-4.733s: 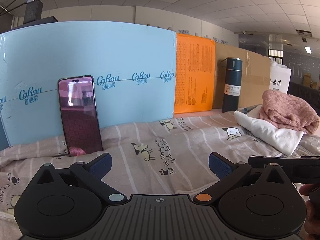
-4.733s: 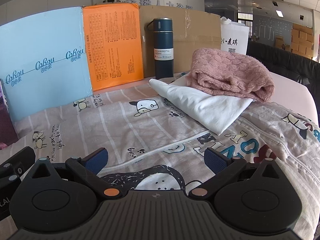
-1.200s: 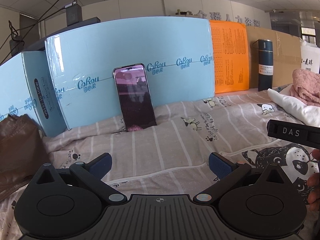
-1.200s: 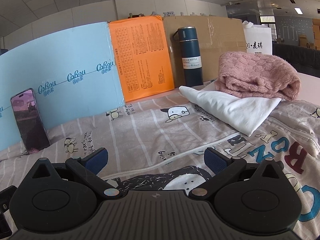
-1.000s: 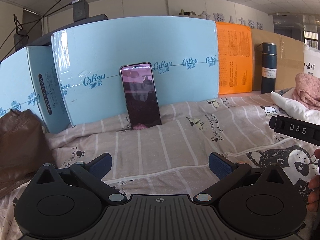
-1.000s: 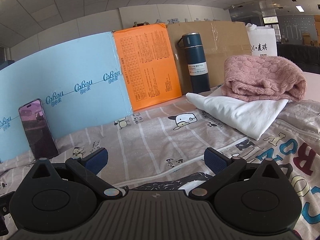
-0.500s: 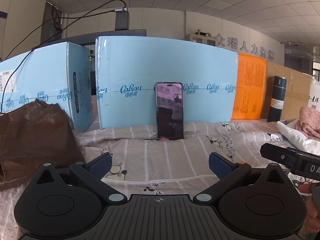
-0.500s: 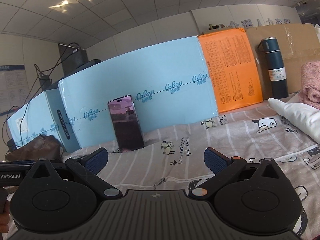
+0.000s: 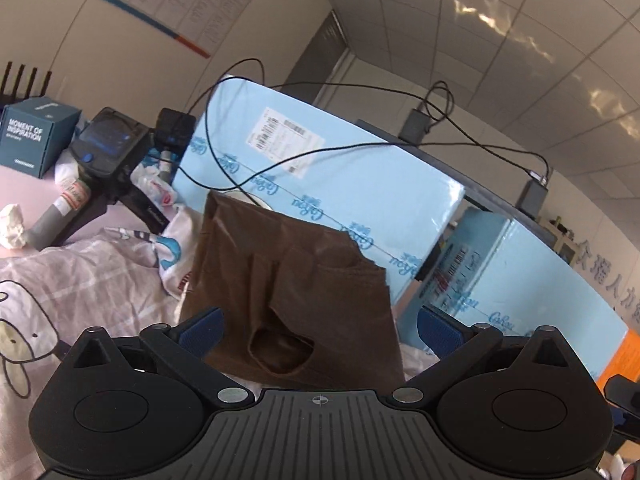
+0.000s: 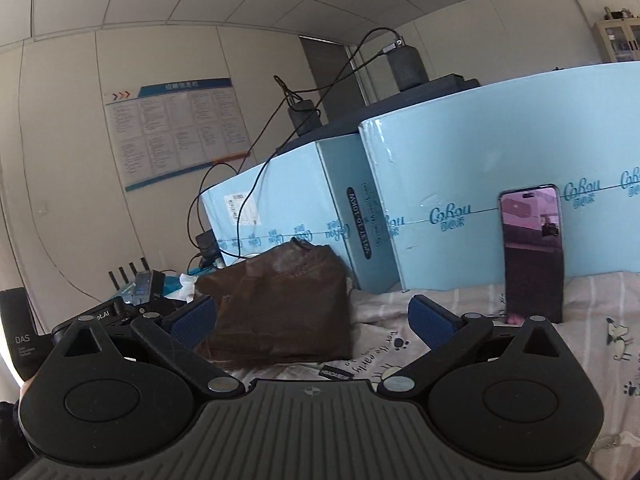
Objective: Fold clothes
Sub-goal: 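Close the right and left grippers on the brown jacket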
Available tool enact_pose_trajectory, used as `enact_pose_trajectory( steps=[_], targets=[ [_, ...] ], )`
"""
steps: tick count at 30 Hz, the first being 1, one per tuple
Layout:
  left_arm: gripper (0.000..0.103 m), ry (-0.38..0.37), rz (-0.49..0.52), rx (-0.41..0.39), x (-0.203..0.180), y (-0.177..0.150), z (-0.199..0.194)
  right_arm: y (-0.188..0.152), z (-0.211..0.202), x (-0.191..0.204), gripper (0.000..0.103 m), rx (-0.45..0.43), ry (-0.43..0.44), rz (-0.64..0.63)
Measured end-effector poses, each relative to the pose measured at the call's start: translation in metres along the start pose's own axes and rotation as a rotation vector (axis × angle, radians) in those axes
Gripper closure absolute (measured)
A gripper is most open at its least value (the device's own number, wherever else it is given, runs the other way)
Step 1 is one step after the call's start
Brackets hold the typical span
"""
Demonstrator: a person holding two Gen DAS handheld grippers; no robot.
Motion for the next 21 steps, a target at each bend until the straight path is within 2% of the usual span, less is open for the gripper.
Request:
enact_pose_trajectory(
  steps=[3,5,7,9,13,17,21],
  targets=[
    [0.0,0.02,-0.105,0.017,0.033,0.014,0.017,0.003,0.048,0.005,0.0,0.05,0.061,0.098],
    [0.0,0.007,-0.175,0.022,0.047,0.02,0.029,-0.002,0.082,0.001,0.0,0.072,0.043,0.159],
    [0.0,-0.033,-0.242,0.02,0.055,0.022,0.044,-0.013,0.109,0.0,0.0,0.104,0.076,0.177],
    [0.0,-0.04,-0.297,0.037,0.061,0.018,0.062,-0.031,0.129,-0.009,0.0,0.108,0.073,0.227],
    [0.0,0.027,-0.304,0.092,0.072,-0.01,0.087,-0.072,0.159,-0.04,0.0,0.178,0.0,0.373],
    [0.0,0.05,-0.284,0.169,0.079,-0.034,0.094,-0.088,0.182,-0.064,0.0,0.2,0.009,0.453],
    [0.0,-0.015,-0.313,0.214,0.076,-0.041,0.095,-0.098,0.209,-0.067,0.0,0.23,0.049,0.459]
  ],
)
Point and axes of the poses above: each gripper's, at about its wrist camera, not at the fingertips, and z roughly the way its jaws point, x to its left, y to its top, the point moved 8 cm from there along z, roughly the way its jaws point, and after that the axes turned 15 degrees about -x, right-handed, at the moved point
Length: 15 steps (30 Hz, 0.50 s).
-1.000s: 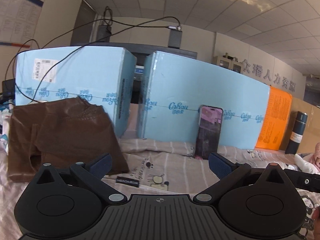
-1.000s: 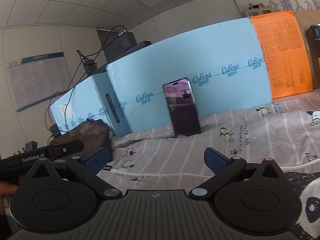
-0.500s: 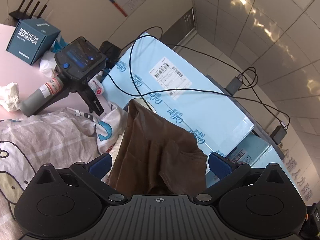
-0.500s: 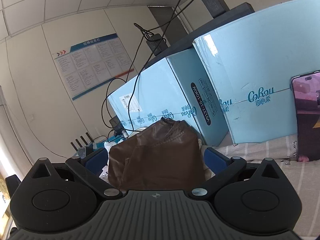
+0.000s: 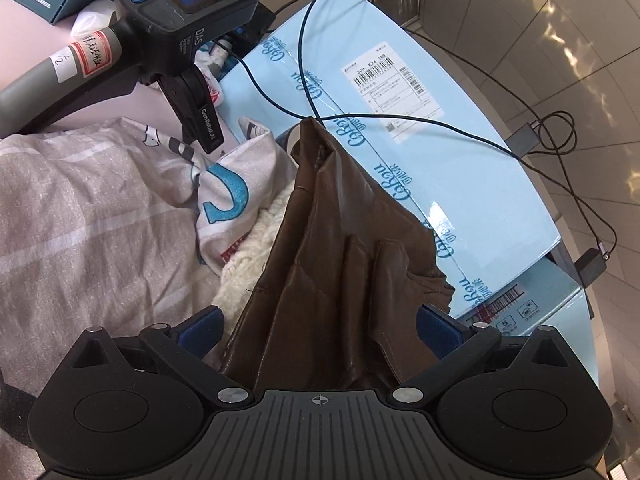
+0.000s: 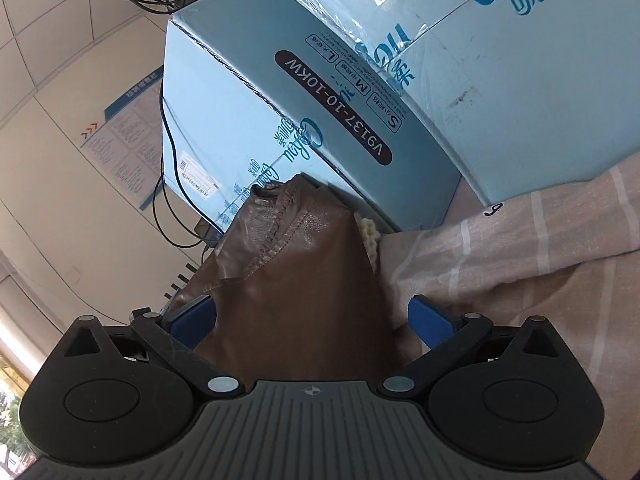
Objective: Fold clothes
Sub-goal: 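Close the right and left grippers on the brown jacket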
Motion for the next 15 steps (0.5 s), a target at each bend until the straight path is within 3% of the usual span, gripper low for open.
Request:
enact_pose_trajectory(
  steps=[8,11,15],
  targets=[
    [0.0,0.018,0.154,0.07,-0.01,-0.023,0.01,-0.022,0.027,0.008,0.0,0.131,0.075,-0.006],
    [0.0,-0.007,0.111,0.056,-0.009,-0.02,0.005,-0.014,0.014,0.021,0.0,0.12,0.105,0.015],
    [0.0,-0.077,0.056,0.012,-0.015,-0.014,-0.004,0.001,-0.009,0.051,0.0,0.102,0.249,0.075]
  ],
)
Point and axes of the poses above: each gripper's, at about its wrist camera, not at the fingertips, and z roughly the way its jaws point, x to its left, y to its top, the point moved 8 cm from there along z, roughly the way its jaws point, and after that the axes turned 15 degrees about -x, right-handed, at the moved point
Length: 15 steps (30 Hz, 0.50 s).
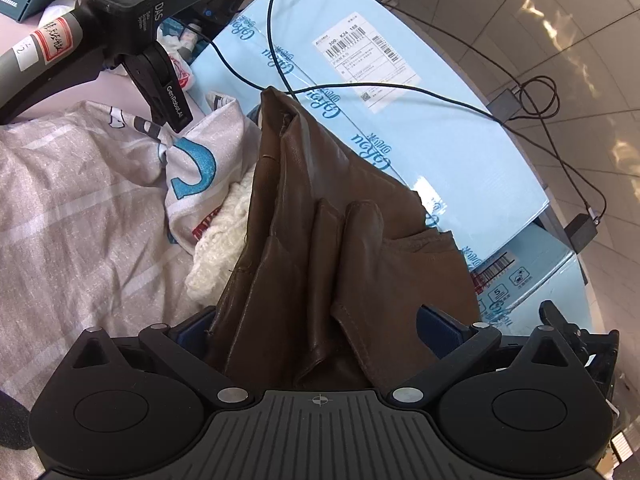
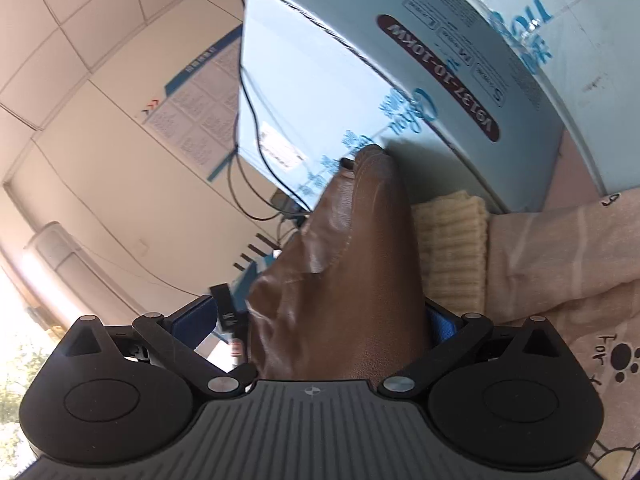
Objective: Fold clothes
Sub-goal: 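Close the right and left grippers on the brown jacket, then lift the jacket with both grippers and lay it onto the bed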
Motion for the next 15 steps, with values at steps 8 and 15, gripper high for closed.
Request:
enact_pose_trajectory(
  steps=[8,15],
  targets=[
    [0.027,-0.017,0.163,-0.068,-0.019,-0.001,-0.009,-0.021,0.002,0.001,0.026,0.006,-0.108,-0.148],
    [0.065,0.052,0.292,-0.144,-0.021,0.006,-0.013,-0.031,-0.006,0.004,0.083,-0.079,-0.202,-0.311]
  ],
)
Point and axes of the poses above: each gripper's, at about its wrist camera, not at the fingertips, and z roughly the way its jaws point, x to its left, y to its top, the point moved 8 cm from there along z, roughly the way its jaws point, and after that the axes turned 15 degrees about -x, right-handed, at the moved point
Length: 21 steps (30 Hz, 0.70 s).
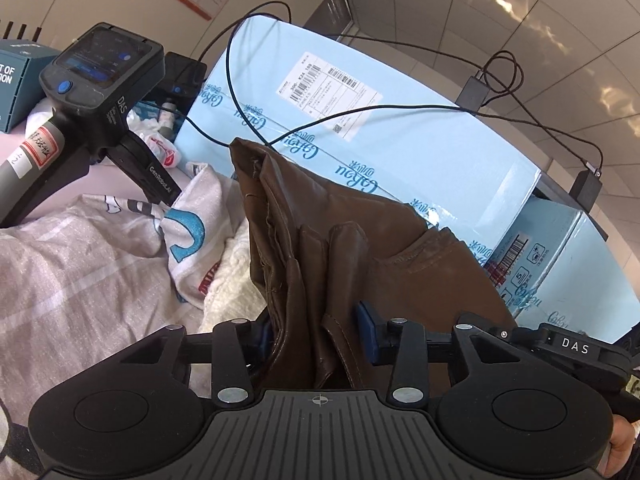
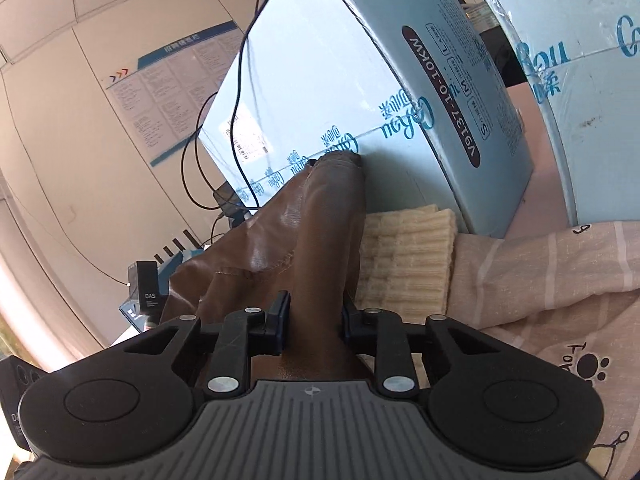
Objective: Fold clothes
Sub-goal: 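Lift the jacket with both grippers and lay it onto the bed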
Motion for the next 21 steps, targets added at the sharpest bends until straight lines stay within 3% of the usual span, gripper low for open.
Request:
enact_pose_trajectory(
  steps=[7,11,16,21],
  targets=[
    [0.072,-0.092,0.086,-0.126,-0.032,0.012,-0.043,0.017,-0.028,0.038,0.087,-0.058,0.106,0.004],
    [0.072,-0.2,0.106,-0.127,-0.063,0.003,-0.068,0.029,-0.076,0.043,0.088,-0.097,0.105,0.032],
    [0.072,-0.367,0.123,-0.001,-0.111,-0.028,-0.084,0.036,-0.153,0.04,0.088,-0.116,0.022,0.036],
    [0.075,-0.545,0.152,0.191,-0.173,-0.077,-0.082,0.035,-0.24,0.004,0.088,-0.155,-0.136,0.065]
  ],
)
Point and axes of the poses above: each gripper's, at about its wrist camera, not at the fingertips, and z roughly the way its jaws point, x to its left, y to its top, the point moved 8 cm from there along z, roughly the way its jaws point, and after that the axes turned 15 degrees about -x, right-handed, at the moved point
